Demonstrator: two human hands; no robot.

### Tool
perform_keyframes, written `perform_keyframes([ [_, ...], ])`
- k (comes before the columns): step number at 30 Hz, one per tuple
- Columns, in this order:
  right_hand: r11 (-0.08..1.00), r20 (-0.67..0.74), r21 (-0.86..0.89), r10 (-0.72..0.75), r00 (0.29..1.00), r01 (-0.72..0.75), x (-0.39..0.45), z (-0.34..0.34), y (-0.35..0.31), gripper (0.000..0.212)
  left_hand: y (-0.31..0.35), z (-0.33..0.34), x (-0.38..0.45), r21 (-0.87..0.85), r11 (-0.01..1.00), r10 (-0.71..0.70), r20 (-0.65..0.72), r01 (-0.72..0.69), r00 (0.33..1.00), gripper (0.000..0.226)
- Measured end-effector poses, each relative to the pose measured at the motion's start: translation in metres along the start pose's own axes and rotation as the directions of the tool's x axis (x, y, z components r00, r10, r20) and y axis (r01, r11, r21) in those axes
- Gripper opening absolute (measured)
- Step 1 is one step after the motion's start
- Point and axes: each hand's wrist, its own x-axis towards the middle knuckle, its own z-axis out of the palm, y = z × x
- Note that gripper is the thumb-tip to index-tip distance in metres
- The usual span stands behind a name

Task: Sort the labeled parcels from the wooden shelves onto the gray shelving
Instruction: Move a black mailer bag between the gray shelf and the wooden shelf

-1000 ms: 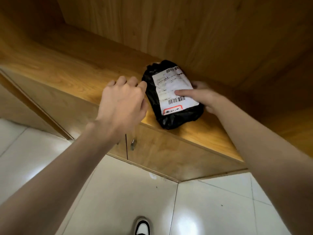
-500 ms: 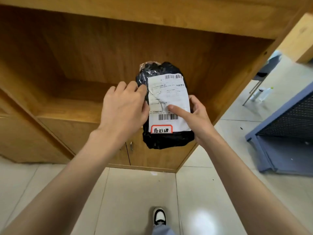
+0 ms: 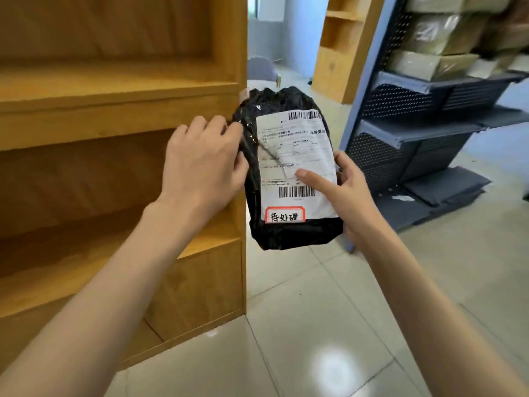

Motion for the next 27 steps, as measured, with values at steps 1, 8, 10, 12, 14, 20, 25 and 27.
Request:
perform_keyframes([
  [1,1.0,-0.043,0.004,-0.02,0.999,0.02,-0.001,-0.017,-0.007,0.031,0.014,0.002,0.011,-0.019,1.0,0.023,-0.011,-0.023,1.0,0.017],
  [8,0.993,-0.333,-0.02,-0.117,0.936,0.117,-0.002,-0.159,-0.044,0.025,0.148,0.017,0.106,-0.169,0.968,0.166,-0.118,-0.185,0.979,0.017],
  [10,0.988,-0.403,-0.038,-0.151,0.903,0.148,0.0,-0.205,-0.054,0.025,0.194,0.02,0.134,-0.199,0.953,0.199,-0.149,-0.227,0.968,0.016],
  [12,0.982,-0.465,-0.038,-0.181,0.867,0.184,0.001,-0.252,-0.063,0.027,0.24,0.025,0.16,-0.226,0.938,0.228,-0.164,-0.262,0.96,0.017],
  [14,0.978,-0.513,-0.014,-0.188,0.838,0.21,0.002,-0.297,-0.07,0.028,0.286,0.031,0.185,-0.272,0.915,0.252,-0.189,-0.297,0.949,0.019],
  [20,0.974,-0.629,0.026,-0.158,0.761,0.224,0.0,-0.418,-0.09,0.034,0.409,0.046,0.248,-0.375,0.846,0.289,-0.273,-0.378,0.918,0.024],
  [25,0.969,-0.71,-0.016,-0.184,0.68,0.246,0.01,-0.499,-0.094,0.033,0.487,0.068,0.29,-0.411,0.795,0.338,-0.309,-0.446,0.889,0.023],
  [27,0.968,-0.733,-0.033,-0.193,0.652,0.25,0.018,-0.528,-0.092,0.035,0.515,0.081,0.308,-0.407,0.782,0.36,-0.323,-0.472,0.875,0.023],
])
